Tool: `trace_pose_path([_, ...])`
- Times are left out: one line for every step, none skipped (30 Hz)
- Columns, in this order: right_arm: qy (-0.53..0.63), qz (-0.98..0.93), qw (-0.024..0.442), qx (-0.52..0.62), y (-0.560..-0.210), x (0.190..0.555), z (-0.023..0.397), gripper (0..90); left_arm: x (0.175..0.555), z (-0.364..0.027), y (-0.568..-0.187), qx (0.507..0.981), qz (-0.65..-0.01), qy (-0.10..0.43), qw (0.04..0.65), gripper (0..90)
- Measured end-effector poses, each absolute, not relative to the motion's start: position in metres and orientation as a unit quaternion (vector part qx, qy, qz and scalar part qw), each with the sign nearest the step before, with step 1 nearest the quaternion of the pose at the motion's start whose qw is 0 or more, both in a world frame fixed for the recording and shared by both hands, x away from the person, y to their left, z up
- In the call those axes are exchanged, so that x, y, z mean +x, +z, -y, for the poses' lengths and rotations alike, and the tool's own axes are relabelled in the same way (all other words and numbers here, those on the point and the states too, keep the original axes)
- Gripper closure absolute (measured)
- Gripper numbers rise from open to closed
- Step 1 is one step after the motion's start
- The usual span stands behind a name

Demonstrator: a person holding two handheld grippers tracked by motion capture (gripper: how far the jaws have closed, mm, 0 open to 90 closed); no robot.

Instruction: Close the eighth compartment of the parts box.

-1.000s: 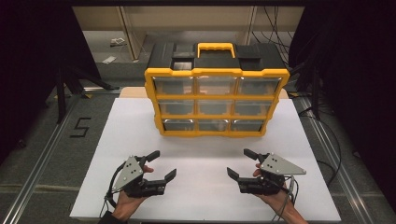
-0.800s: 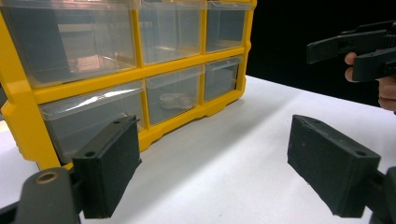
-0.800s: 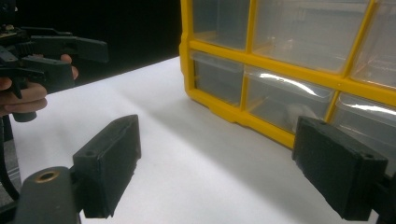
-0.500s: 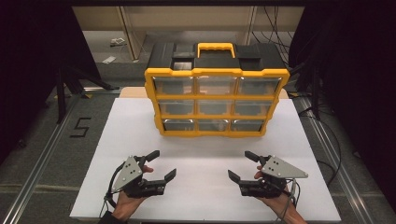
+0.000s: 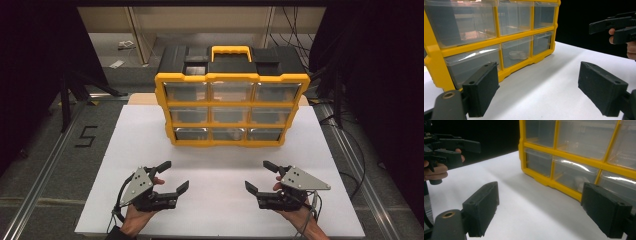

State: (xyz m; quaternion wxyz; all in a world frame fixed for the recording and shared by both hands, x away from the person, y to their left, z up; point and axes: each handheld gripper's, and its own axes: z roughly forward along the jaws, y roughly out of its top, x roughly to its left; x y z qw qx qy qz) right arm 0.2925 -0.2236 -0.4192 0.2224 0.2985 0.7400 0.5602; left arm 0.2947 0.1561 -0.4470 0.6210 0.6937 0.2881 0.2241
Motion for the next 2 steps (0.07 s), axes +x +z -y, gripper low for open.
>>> trace_pose_path([0.56, -0.74, 0.222, 0.299, -0.4192, 0.2925, 0.2237, 16.0, 0.2948, -0.1561, -0.447, 0.694, -0.288, 0.224, 0.621, 16.4])
trace_pose_path([0.56, -0.74, 0.222, 0.299, -0.4192, 0.2925, 0.2237, 16.0, 0.2948, -0.156, -0.4471, 0.694, -0.288, 0.224, 0.621, 16.4])
